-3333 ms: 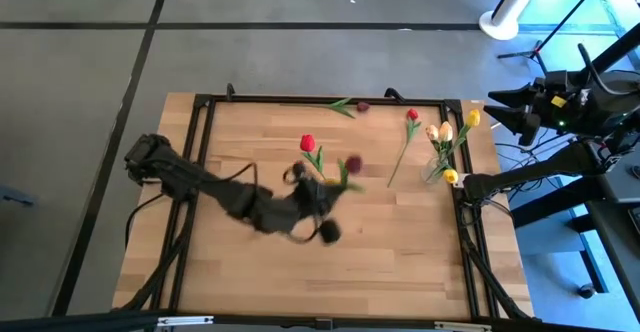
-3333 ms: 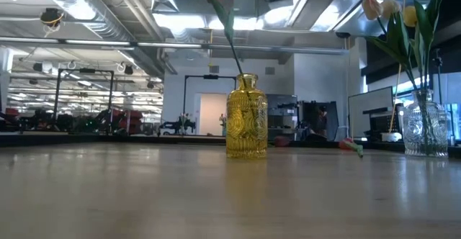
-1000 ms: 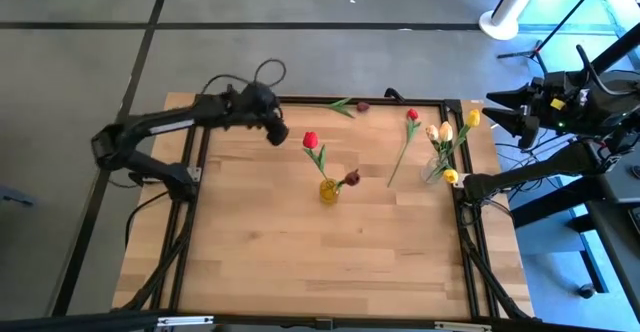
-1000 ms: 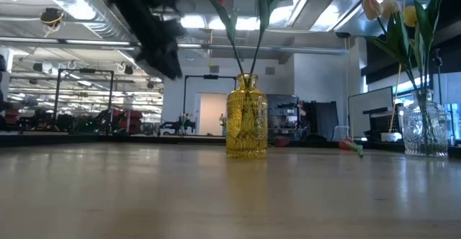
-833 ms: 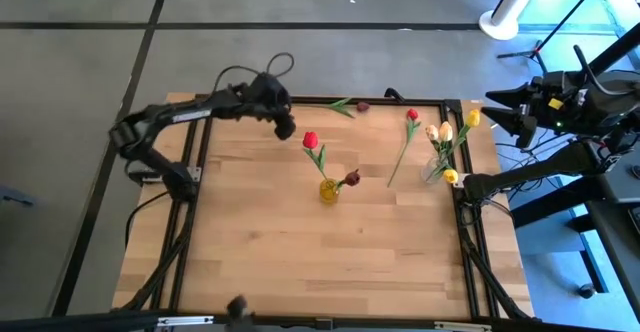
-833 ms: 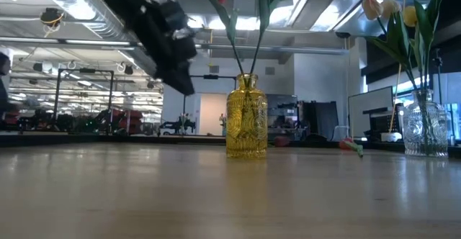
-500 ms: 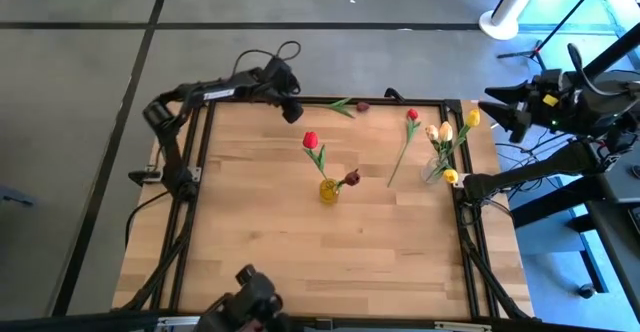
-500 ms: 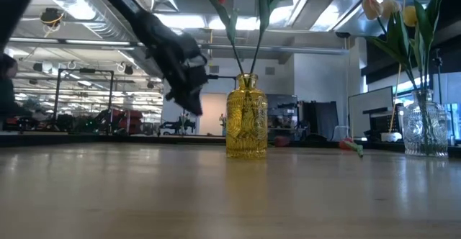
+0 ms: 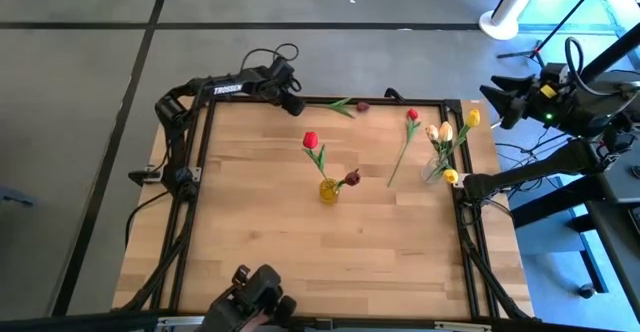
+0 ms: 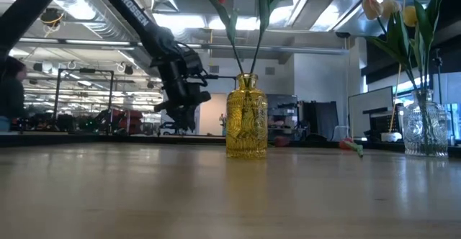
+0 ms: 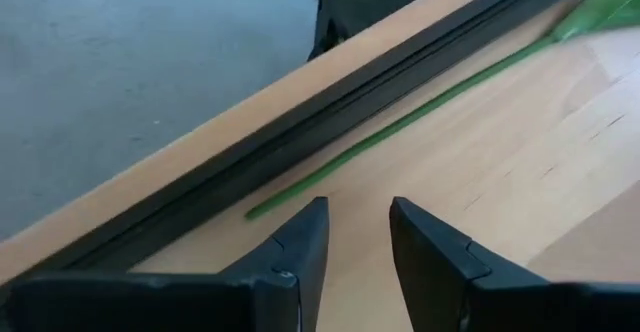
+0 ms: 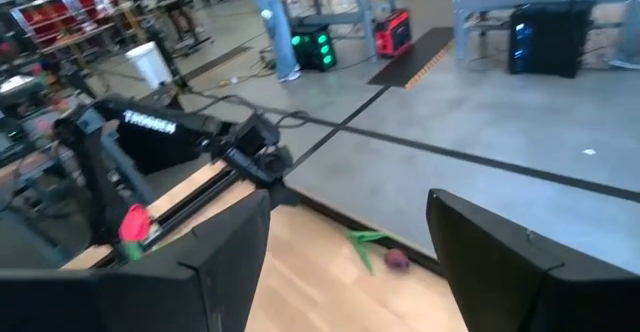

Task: Sort flowers into vase by color
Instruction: Put the dark red tulip into the yellow transparent vase

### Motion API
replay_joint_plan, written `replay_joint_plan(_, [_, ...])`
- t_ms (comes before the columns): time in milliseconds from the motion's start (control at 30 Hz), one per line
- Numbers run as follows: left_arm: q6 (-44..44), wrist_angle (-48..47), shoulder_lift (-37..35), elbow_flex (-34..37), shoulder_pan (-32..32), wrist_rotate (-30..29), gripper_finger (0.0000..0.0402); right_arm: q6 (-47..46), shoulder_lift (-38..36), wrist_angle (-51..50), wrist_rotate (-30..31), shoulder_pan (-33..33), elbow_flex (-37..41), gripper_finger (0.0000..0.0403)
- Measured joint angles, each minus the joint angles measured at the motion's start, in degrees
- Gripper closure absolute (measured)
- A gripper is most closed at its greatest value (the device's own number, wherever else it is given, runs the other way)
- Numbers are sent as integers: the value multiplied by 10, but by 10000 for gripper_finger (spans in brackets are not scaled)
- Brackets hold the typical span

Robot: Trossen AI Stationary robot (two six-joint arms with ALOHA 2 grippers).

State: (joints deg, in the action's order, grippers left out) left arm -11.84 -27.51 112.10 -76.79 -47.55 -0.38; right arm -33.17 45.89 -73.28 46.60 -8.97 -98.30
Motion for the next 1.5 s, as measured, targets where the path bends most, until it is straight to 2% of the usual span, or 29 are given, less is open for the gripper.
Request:
replay_joint_plan(167, [-15,38,21,0,0,24,295,4,-7,0,27,0,0,132])
replay_joint_plan(267, [-1,37,39,0,0,18,295,4,-15,1,43,0,0,132])
replay_joint_plan(433, [6,75,53,0,-3,4,295,3,-20,3,50,0,0,132])
replay_joint_plan(800, [66,89,74,-2,-6,18,295,-2,-19,12,60,0,0,132])
replay_joint_plan(1000, [127,56,77,-4,-5,26,304,4,-19,32,60,0,-15,132])
replay_joint_plan(1167, [147,-50,46,0,27,43,313,4,-19,34,55,0,-38,132])
replay_joint_plan(1267, [165,-82,23,2,54,55,314,4,-19,32,54,0,-48,132])
replay_joint_plan(1333, [166,-46,12,2,63,48,314,6,-19,26,58,0,-54,132])
replay_joint_plan(1500, [213,139,30,0,61,58,314,34,-19,26,80,0,-54,132])
